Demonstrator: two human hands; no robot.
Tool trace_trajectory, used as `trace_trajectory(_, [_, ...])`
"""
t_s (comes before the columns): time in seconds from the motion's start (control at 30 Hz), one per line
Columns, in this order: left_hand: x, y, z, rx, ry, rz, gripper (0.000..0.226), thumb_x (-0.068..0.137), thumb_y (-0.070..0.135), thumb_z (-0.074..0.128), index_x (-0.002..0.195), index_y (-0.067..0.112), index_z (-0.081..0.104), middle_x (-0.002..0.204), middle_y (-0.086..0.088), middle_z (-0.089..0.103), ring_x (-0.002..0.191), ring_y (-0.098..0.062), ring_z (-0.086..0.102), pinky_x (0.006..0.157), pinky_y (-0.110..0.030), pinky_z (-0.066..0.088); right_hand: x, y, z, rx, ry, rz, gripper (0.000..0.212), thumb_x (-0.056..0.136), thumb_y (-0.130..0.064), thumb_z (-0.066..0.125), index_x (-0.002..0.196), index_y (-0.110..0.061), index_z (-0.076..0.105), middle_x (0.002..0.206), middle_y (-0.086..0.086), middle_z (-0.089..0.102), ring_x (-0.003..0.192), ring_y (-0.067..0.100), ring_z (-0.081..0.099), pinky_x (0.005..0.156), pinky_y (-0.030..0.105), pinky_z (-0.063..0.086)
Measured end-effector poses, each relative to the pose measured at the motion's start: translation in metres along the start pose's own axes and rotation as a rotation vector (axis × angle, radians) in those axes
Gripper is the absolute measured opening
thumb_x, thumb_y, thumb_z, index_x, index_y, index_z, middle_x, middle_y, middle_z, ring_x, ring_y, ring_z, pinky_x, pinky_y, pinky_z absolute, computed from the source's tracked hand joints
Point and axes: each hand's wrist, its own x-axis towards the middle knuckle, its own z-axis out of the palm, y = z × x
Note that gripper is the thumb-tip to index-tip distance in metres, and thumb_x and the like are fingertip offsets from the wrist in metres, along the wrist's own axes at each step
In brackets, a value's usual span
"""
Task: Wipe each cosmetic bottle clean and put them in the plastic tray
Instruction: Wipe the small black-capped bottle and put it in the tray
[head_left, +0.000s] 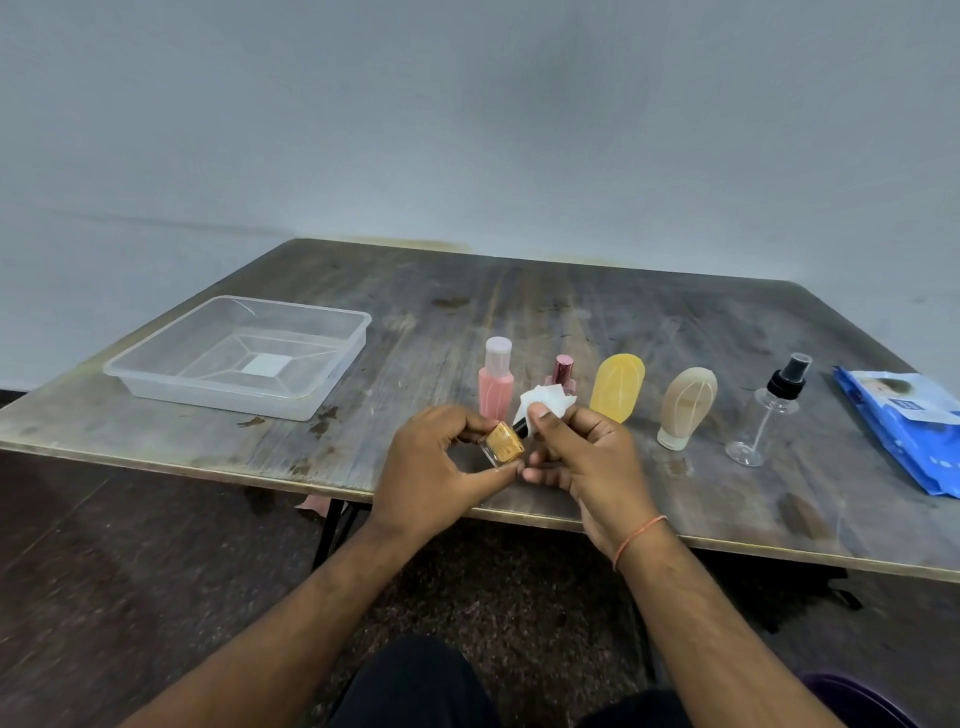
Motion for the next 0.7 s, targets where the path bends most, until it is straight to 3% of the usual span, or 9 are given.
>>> trace_trajectory(0.17, [0.002, 0.008, -0.005, -0.151, -0.169, -0.12, 0.033, 0.078, 0.04, 0.097, 0.109, 0.032, 0.086, 0.1, 0.021, 0.082, 0.096, 0.001, 0.078, 0.093, -0.037, 0.064, -0.001, -0.003, -0.002, 0.045, -0.04, 0.018, 0.031, 0.098, -0.03, 0.074, 0.093, 0.001, 0.072, 0.067, 0.012, 0.062, 0.058, 0.018, 0.061, 0.055, 0.025, 0.056])
trace_trajectory(0.27, [0.007, 0.008, -0.012, -0.264, -0.342, -0.205, 0.028, 0.089, 0.033, 0.09, 0.116, 0.027, 0.086, 0.106, 0.015, 0.084, 0.102, -0.007, 0.08, 0.1, -0.041, 0.064, 0.0, -0.002, -0.004, 0.024, -0.079, -0.003, 0.043, 0.089, -0.034, 0.078, 0.098, 0.008, 0.073, 0.071, 0.011, 0.066, 0.063, 0.017, 0.061, 0.059, 0.028, 0.056])
trace_trajectory(0.4, [0.017, 0.004, -0.023, -0.32, -0.483, -0.239, 0.022, 0.099, 0.033, 0.077, 0.114, 0.02, 0.086, 0.109, 0.007, 0.085, 0.109, -0.015, 0.08, 0.103, -0.038, 0.06, -0.002, -0.001, -0.005, -0.025, -0.13, -0.035, 0.024, 0.085, -0.032, 0.081, 0.093, -0.01, 0.084, 0.08, 0.015, 0.071, 0.071, 0.022, 0.06, 0.065, 0.034, 0.053])
trace_trajectory(0.53, [0.021, 0.001, -0.027, -0.426, -0.529, -0.255, 0.028, 0.098, 0.03, 0.072, 0.11, 0.008, 0.085, 0.11, -0.001, 0.085, 0.111, -0.016, 0.079, 0.101, -0.025, 0.057, -0.003, 0.0, -0.006, -0.075, -0.175, -0.06, 0.029, 0.086, -0.031, 0.082, 0.102, -0.007, 0.084, 0.085, 0.024, 0.071, 0.078, 0.033, 0.059, 0.07, 0.04, 0.05])
trace_trajectory(0.7, [0.022, 0.003, -0.028, -0.472, -0.549, -0.256, 0.022, 0.094, 0.028, 0.076, 0.112, 0.018, 0.084, 0.11, 0.003, 0.085, 0.107, -0.01, 0.079, 0.094, -0.019, 0.056, -0.004, 0.0, -0.009, -0.068, -0.196, -0.079, 0.027, 0.085, -0.027, 0.083, 0.104, -0.007, 0.084, 0.087, 0.022, 0.071, 0.073, 0.028, 0.057, 0.068, 0.037, 0.05])
